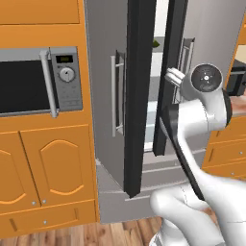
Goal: Take the lemon wedge from the fridge and place it on the plate with fish on the dining counter.
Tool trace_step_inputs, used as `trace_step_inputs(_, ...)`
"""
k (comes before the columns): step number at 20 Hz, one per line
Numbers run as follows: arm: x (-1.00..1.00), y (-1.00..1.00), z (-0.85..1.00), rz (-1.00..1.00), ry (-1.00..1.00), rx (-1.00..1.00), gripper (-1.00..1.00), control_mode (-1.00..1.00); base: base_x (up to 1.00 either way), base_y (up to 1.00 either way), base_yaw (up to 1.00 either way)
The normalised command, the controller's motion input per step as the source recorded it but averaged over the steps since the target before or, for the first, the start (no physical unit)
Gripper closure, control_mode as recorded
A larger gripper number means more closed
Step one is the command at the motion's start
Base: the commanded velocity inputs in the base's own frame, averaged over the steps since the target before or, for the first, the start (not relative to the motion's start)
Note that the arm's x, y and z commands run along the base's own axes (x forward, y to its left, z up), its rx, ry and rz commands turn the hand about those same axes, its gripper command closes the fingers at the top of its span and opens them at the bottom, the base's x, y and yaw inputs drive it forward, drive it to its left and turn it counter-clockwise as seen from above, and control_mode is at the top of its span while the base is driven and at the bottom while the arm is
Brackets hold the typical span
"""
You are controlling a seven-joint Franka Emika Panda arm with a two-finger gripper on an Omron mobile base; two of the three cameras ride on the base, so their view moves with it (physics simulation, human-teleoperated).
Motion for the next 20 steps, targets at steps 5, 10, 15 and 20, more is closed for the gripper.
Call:
trace_step_inputs(5,1.00,-0.22,-0.16,0.29,0.18,0.46,-1.00,-1.00,0.00,0.00,0.00)
trace_step_inputs(10,1.00,0.00,-0.14,0.27,0.08,0.21,-1.00,-1.00,0.00,0.00,0.00)
trace_step_inputs(15,0.71,-0.03,-0.33,0.22,0.00,0.19,-1.00,-1.00,0.00,0.00,0.00)
trace_step_inputs(20,1.00,0.03,-0.26,0.24,0.00,0.22,-1.00,-1.00,0.00,0.00,0.00)
